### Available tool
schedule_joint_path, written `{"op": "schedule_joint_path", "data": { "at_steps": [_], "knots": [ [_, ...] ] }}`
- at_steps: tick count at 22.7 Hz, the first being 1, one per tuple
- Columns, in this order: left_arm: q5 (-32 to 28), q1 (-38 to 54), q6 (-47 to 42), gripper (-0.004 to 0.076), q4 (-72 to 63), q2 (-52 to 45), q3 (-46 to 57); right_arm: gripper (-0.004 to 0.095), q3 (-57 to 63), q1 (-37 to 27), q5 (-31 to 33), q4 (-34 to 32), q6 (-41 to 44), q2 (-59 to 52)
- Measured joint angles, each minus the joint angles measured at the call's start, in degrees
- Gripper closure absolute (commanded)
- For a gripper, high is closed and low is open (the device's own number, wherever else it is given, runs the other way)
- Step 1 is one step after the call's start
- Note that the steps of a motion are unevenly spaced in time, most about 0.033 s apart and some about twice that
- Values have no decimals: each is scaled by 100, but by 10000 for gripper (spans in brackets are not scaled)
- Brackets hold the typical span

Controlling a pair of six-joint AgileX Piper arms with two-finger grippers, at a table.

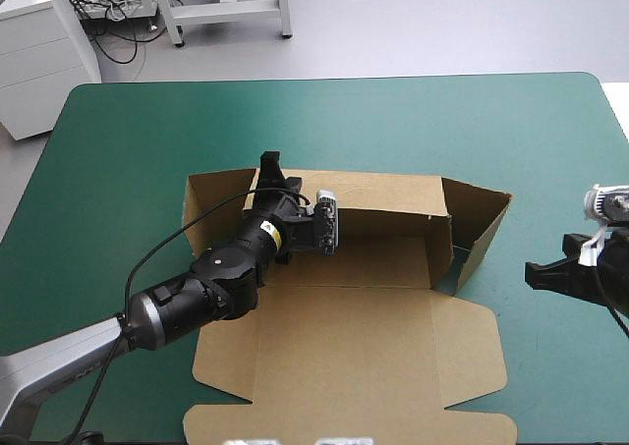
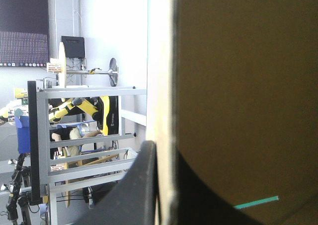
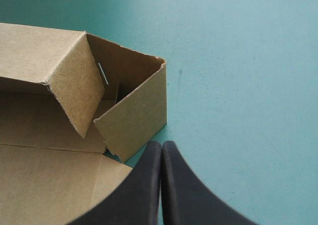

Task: Fold the box

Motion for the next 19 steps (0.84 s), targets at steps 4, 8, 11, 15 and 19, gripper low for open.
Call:
{"op": "schedule_joint_path", "data": {
  "at_steps": [4, 8, 11, 15, 19],
  "knots": [
    [6, -6, -17, 756, -89, 0, 4, 745, -54, 0, 47, 39, 18, 33],
    [6, -6, -63, 756, -111, 12, 4, 417, -364, 0, 82, -16, -7, 236],
    [18, -6, -111, 756, -88, 55, -1, 320, -983, 0, 93, -159, -162, 703],
    [34, -6, -124, 756, -80, 65, -1, 320, -1877, 0, 326, -436, -155, 1657],
    [47, -6, -153, 756, -80, 70, -5, 320, -2847, -8, 541, -466, -180, 2833]
  ]
}}
